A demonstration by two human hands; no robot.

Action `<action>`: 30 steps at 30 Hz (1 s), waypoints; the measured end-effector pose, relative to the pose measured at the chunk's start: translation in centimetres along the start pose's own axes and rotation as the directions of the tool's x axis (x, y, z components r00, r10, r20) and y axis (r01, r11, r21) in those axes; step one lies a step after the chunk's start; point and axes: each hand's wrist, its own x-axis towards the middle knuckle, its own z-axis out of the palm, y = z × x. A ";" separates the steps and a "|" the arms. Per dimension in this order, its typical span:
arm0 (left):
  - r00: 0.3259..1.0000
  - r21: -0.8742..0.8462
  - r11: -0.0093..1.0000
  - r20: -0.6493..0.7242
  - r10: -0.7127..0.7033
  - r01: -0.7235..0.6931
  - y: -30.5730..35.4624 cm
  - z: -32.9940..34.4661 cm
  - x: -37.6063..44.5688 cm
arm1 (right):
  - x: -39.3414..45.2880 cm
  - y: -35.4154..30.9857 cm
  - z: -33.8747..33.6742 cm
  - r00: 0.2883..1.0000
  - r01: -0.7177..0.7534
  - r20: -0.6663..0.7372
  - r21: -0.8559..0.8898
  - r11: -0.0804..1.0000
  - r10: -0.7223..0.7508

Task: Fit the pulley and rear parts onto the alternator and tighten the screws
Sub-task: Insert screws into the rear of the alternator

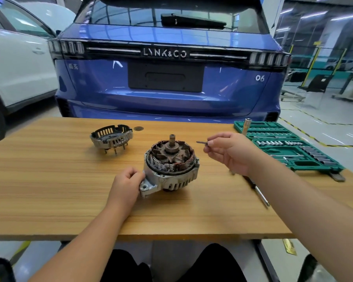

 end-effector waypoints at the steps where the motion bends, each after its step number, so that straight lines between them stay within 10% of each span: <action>1: 1.000 -0.007 1.000 0.011 -0.012 0.012 0.2 0.0 -0.1 | -0.7 0.0 0.3 0.998 -0.014 0.054 0.043 0.999 0.012; 9: 0.987 -0.036 0.998 0.152 -0.045 0.051 1.0 -0.1 -1.7 | -3.7 0.6 2.6 0.969 -0.157 0.227 0.271 0.950 0.096; 19: 0.981 -0.024 1.000 0.194 -0.007 0.012 1.5 0.0 -2.2 | -5.2 0.2 3.7 0.964 -0.075 0.265 0.144 0.987 0.034; 30: 0.988 0.037 0.998 0.151 0.038 -0.044 0.7 0.1 -2.0 | -5.7 0.7 4.3 0.958 0.284 0.181 -0.505 0.815 -0.222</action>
